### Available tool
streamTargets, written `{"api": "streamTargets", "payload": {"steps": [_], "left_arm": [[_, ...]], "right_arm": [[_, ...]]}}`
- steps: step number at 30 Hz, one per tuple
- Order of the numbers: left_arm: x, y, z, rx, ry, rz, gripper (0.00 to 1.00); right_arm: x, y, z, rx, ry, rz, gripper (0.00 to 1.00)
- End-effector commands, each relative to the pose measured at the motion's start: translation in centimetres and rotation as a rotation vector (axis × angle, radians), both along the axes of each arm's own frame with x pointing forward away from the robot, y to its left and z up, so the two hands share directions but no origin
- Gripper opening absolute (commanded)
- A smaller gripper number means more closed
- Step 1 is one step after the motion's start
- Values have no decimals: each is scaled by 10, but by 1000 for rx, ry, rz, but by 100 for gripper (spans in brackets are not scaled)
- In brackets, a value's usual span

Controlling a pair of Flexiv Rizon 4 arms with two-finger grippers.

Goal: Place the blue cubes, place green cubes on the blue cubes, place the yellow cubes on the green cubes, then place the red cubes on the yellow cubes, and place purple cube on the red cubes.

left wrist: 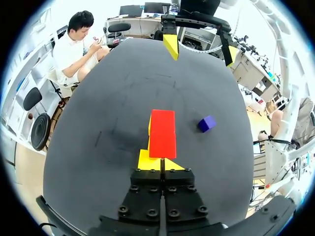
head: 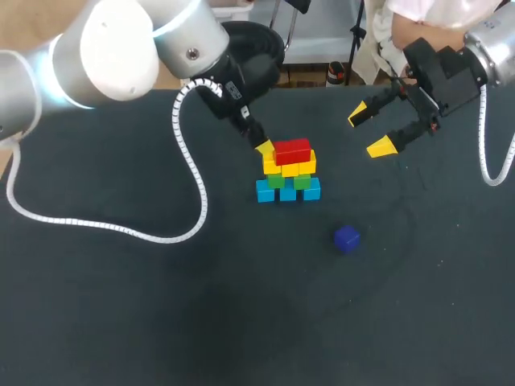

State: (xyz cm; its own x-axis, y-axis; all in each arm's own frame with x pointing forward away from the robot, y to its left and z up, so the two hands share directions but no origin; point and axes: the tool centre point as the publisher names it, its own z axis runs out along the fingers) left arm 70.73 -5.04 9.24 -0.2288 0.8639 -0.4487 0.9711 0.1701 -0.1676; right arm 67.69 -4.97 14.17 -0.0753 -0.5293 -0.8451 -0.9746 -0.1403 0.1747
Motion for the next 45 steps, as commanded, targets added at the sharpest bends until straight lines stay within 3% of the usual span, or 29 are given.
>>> {"api": "streamTargets", "payload": {"steps": [1,14,21,22,24,25,26,28,37,45], "left_arm": [[3,0,2,4,3,-4,0],[2,8,4,-9,2,24,0],[4,31,9,-108,-6,68,0],[5,36,10,-138,-12,73,11],[6,43,13,-226,-21,71,46],[7,45,14,-245,-23,69,87],[7,48,15,-296,-25,52,100],[7,50,16,-362,-20,10,100],[0,45,13,-377,13,-101,100],[-8,47,19,-316,-9,-91,100]], "right_arm": [[-1,0,0,-1,-2,-2,100],[-1,0,0,-1,-2,-2,100],[-1,0,0,-1,-2,-2,100],[-1,0,0,-1,-2,-2,100],[-1,0,0,-1,-2,-2,100],[-1,0,0,-1,-2,-2,100],[-1,0,0,-1,-2,-2,100],[-1,0,0,-1,-2,-2,100],[-1,0,0,-1,-2,-2,100],[-1,0,0,-1,-2,-2,100]]}}
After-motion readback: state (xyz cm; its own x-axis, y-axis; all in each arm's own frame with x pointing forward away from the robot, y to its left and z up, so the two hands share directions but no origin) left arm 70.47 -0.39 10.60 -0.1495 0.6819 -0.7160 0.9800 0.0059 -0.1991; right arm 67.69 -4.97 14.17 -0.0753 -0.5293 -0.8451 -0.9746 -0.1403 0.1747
